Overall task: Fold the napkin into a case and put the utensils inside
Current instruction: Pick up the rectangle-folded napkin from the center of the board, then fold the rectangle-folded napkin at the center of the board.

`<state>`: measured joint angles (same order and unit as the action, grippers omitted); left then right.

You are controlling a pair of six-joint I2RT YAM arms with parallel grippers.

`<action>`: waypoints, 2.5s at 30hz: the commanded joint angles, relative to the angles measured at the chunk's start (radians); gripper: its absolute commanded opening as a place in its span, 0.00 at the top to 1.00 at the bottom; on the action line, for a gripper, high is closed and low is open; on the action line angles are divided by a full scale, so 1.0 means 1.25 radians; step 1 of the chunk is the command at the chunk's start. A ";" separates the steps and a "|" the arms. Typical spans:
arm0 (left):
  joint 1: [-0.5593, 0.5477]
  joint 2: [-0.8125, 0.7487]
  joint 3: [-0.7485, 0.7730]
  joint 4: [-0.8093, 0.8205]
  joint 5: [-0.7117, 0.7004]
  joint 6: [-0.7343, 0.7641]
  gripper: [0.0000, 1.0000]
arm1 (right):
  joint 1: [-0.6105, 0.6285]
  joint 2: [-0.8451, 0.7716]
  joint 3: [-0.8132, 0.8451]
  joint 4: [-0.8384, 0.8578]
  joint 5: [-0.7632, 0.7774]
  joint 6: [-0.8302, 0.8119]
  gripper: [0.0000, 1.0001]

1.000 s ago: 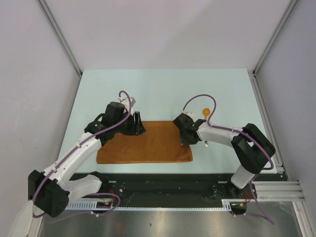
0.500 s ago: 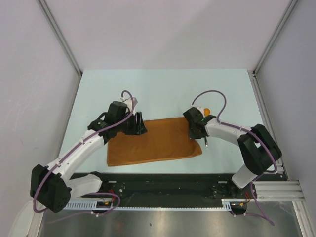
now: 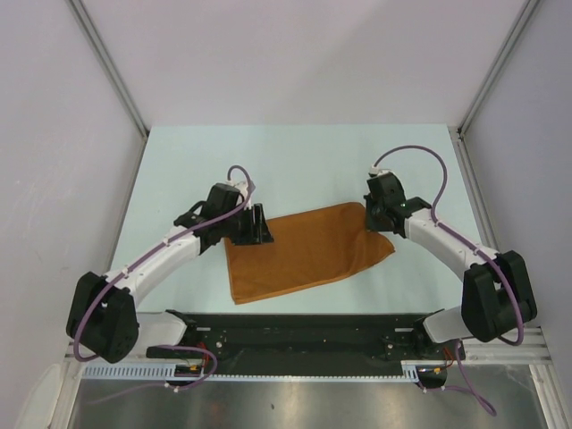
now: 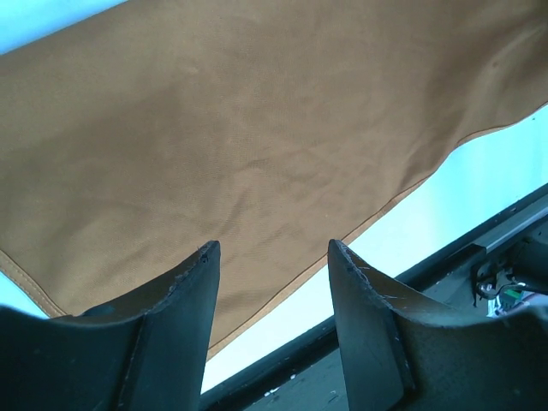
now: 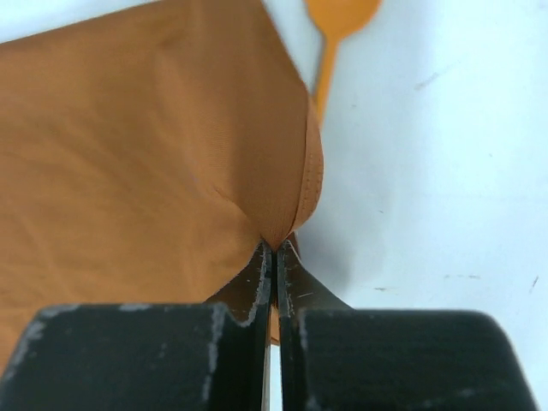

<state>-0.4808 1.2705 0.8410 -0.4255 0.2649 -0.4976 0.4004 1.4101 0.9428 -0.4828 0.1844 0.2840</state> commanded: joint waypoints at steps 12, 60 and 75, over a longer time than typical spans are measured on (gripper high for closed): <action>0.263 -0.155 0.001 -0.108 0.058 0.069 0.41 | 0.324 0.215 0.284 -0.002 -0.109 0.152 1.00; 0.326 -0.209 -0.057 -0.120 0.086 0.058 0.41 | 0.484 0.478 0.463 0.146 -0.279 0.346 1.00; 0.326 -0.215 -0.057 -0.123 0.086 0.059 0.41 | 0.486 0.509 0.478 0.154 -0.296 0.352 1.00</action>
<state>-0.0818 1.0264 0.7658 -0.5873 0.3706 -0.4179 1.0042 2.0315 1.5101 -0.3130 -0.1677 0.7078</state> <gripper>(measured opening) 0.591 0.017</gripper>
